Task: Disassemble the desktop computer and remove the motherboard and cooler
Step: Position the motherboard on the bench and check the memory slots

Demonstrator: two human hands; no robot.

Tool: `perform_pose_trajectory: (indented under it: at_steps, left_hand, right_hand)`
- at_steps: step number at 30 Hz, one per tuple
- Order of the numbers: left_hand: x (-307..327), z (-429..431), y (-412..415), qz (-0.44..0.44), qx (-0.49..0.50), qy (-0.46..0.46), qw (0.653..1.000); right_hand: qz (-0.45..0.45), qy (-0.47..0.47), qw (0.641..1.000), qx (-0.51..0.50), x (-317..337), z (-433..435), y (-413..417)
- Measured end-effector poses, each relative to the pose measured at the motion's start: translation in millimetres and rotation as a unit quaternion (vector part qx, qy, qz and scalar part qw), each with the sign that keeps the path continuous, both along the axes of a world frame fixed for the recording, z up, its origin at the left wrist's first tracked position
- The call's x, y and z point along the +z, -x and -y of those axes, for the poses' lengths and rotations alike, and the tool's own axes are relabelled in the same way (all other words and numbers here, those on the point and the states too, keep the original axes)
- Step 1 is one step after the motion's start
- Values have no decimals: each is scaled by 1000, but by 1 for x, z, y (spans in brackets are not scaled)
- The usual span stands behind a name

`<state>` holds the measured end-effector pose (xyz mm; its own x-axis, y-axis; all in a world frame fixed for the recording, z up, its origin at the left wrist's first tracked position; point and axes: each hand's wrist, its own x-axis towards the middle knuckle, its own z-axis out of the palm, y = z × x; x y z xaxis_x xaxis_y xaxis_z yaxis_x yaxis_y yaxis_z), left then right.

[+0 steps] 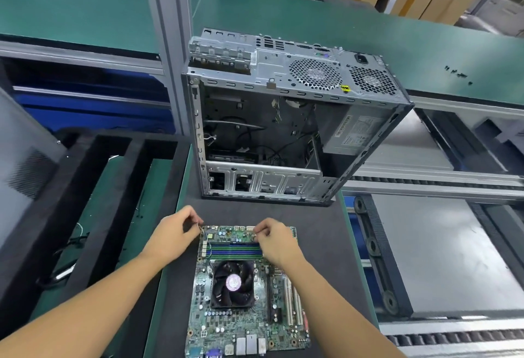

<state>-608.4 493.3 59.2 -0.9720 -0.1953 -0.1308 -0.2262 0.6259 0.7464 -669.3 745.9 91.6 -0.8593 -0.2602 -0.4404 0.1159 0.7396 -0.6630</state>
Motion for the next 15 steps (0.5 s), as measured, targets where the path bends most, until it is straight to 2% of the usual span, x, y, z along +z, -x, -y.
perform_pose_trajectory:
  at_steps: [2,6,10,13,15]
  left_hand:
    - [-1,12,-6,27,-29,86,996]
    - [-5,29,-15,98,-78,243,962]
    - [-11,33,-22,124,-129,316,932]
    - [-13,37,-32,147,-188,350,906]
    - [-13,44,-37,168,-188,389,886]
  right_hand:
    - [0,-8,1000,14,-2,-5,3]
    - [-7,-26,998,49,-3,-6,6]
    - [-44,-61,996,45,-3,-8,9]
    - [-43,-102,990,93,-4,-14,7]
    - [-47,-114,985,121,-5,-19,3]
